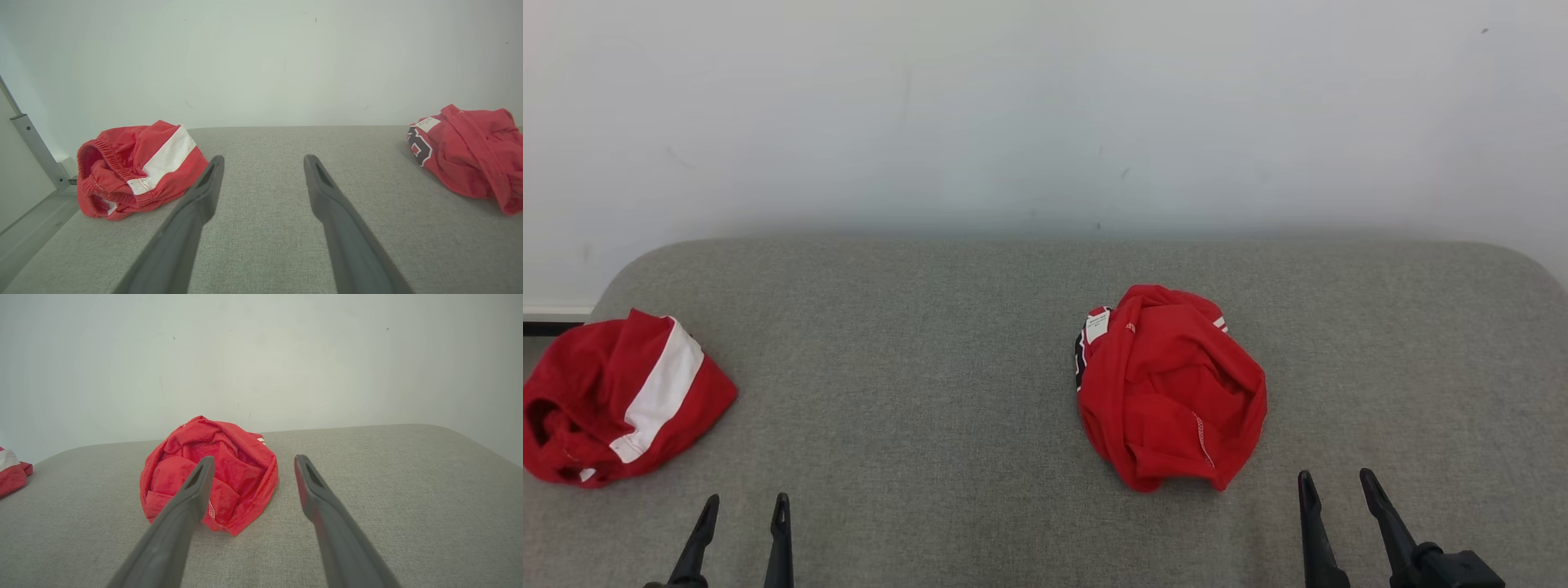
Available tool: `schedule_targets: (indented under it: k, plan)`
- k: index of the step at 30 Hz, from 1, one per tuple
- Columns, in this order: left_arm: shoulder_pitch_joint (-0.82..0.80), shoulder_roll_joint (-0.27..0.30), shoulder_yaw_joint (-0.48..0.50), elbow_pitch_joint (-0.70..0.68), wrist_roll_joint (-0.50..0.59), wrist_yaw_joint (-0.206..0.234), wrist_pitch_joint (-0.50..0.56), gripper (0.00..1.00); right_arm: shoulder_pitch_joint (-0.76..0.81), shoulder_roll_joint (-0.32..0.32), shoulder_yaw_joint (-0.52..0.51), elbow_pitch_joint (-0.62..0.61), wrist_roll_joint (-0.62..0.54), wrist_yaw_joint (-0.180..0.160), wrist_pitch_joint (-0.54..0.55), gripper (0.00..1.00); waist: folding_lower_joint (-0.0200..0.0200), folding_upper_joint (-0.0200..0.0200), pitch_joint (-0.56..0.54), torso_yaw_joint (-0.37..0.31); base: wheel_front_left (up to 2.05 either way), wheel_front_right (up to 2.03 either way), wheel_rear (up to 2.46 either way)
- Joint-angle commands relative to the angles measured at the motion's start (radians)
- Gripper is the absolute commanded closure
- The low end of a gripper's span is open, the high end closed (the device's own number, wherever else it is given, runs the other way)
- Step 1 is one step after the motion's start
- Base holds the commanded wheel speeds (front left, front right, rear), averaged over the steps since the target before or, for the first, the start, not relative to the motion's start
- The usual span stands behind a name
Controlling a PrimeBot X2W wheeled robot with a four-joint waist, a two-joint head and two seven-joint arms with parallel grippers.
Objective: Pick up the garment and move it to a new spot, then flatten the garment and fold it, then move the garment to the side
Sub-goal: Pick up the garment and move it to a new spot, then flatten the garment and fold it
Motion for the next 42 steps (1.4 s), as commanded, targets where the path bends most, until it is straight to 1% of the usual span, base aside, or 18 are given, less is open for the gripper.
schedule_targets:
  k: [1, 34, 42]
  plan:
    - [0.009, 0.004, -0.001, 0.001, -0.006, 0.001, -0.003, 0.00, 0.005, 0.001, 0.002, -0.001, -0.001, 0.004, -0.005, 0.00, 0.0000, -0.0001, 0.001, -0.001, 0.00, 0.00, 0.00]
    - [-0.013, 0.020, -0.015, 0.002, -0.024, 0.013, -0.003, 0.00, 0.001, 0.001, -0.001, 0.001, -0.001, 0.004, -0.005, 0.00, 0.0000, -0.0001, 0.018, -0.010, 0.00, 0.00, 0.00]
    - [-0.024, 0.020, -0.016, -0.005, -0.023, 0.019, -0.003, 0.00, 0.004, 0.001, 0.002, 0.008, 0.006, 0.004, -0.005, 0.00, 0.0000, -0.0001, 0.024, -0.002, 0.00, 0.00, 0.00]
